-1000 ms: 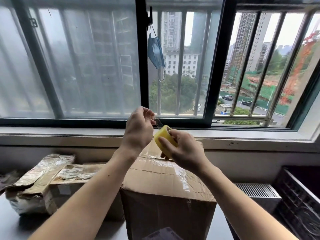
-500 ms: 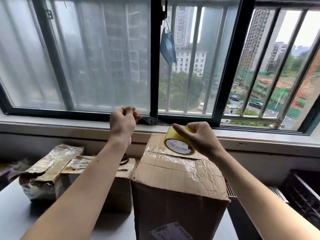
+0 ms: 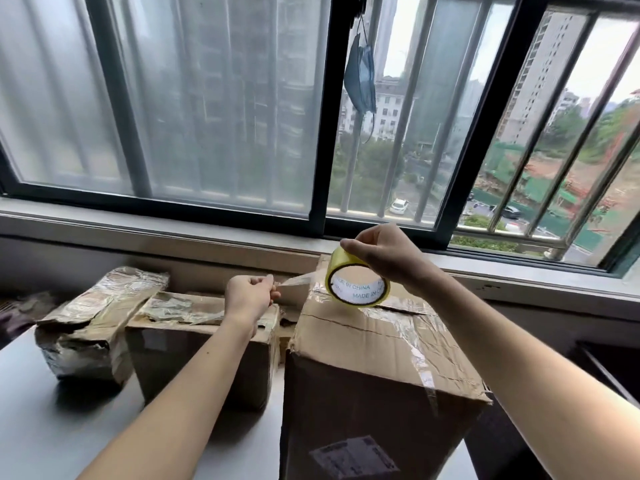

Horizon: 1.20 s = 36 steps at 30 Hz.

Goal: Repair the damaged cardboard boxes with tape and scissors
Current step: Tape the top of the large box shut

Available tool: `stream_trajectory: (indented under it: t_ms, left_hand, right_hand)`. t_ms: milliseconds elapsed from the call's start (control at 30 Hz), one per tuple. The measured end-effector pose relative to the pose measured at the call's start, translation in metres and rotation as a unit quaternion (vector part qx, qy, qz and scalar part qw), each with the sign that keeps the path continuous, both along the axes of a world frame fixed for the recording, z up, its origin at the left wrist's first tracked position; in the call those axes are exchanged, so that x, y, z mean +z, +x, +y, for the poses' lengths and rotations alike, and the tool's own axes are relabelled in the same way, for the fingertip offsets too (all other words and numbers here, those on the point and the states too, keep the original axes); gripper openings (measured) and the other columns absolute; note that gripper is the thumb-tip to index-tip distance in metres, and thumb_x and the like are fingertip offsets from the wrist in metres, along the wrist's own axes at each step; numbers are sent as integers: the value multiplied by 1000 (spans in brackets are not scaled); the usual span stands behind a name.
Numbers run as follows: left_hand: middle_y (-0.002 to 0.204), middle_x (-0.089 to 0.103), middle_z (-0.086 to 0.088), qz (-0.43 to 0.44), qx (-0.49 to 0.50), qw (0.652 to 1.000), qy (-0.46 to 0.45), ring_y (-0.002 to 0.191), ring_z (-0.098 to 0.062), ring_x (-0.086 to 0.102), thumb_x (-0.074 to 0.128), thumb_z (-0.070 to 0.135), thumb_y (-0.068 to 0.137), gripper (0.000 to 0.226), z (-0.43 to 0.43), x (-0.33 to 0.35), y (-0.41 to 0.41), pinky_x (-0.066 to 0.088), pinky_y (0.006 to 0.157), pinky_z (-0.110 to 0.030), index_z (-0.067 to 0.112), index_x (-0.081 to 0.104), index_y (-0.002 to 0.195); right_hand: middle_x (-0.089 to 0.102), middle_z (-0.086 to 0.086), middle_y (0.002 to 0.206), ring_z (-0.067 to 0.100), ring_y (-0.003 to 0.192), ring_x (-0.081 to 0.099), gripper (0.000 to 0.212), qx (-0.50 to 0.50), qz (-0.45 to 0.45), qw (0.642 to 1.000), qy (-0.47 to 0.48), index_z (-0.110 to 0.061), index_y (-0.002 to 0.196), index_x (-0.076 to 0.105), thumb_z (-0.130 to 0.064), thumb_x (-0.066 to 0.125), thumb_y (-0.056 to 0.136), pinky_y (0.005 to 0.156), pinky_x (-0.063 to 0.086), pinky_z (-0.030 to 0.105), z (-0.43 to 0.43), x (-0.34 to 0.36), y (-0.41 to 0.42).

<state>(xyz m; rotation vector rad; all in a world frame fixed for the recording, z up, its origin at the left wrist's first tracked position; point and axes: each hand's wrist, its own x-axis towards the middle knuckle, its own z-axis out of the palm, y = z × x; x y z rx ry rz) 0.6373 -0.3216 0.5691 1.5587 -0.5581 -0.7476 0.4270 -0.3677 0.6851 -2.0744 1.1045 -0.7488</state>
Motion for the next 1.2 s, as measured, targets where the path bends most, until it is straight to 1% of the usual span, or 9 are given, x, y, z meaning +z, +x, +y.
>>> stream_trajectory:
  t_ms: [267,400,567,667,733,767,833,967,1200]
  left_hand:
    - [44,61,8,-6,-57,997,51,40,1,56,63,12,96,25,-3,-43,-25,44,48,-15,4,67,72]
    - [109,65,-9,-57,-120,986,100,92,-12,64,66,7,91,20,1,-40,-39,36,54,-12,-9,71,102]
    - [133,42,-45,-57,-175,978,100,116,-26,55,54,-13,90,57,7,-22,-52,42,46,-21,-33,21,133]
    - [102,64,-25,-124,-198,964,128,50,5,56,55,-15,89,45,2,-21,-47,37,36,-19,-27,40,130]
    - [70,65,-15,-88,-208,962,153,24,1,39,55,-15,89,10,8,-15,-47,32,31,-14,-10,62,87]
    - [47,58,-4,-60,-208,963,161,23,-1,38,57,-12,88,27,5,-18,-43,30,31,-15,-1,53,64]
    - [35,46,5,-78,-206,964,149,34,-7,45,71,4,80,35,8,-11,-36,32,38,-21,5,45,56]
    - [109,65,-7,-151,-125,979,48,99,-25,63,56,33,98,25,-4,13,-32,50,77,-32,12,58,111]
    - [116,70,1,-278,-330,902,25,108,-15,62,51,33,101,25,-29,34,-47,48,92,-30,20,70,113]
  right_hand:
    - [47,-9,47,2,39,37,40,-20,39,999,-14,-15,58,62,-34,69,92,41,30,15,-1,-8,5]
    - [49,-1,56,7,48,43,42,-26,16,1000,6,-2,73,69,-39,70,91,49,36,21,-3,-13,-1]
    - [55,5,67,13,60,49,60,-12,-17,998,55,5,82,70,-54,65,90,54,40,21,-2,-21,-12]
    - [57,8,68,13,58,50,60,-13,-25,997,77,0,79,69,-58,62,90,55,40,20,0,-24,-14]
    - [58,8,68,11,57,52,56,-14,-32,996,85,-4,80,69,-59,62,89,56,42,20,0,-25,-14]
    - [58,7,68,10,56,52,56,-13,-34,995,89,-5,80,68,-59,62,89,56,42,19,0,-25,-13]
    - [58,5,68,9,55,53,54,-9,-35,995,94,-6,79,66,-59,61,89,54,42,16,0,-26,-14]
    - [58,7,68,10,56,53,52,3,-54,993,109,-8,76,63,-58,62,89,52,43,14,0,-27,-15]
    - [56,9,63,18,62,53,62,-11,-131,974,185,-8,72,59,-70,66,73,67,42,30,-4,-37,-19]
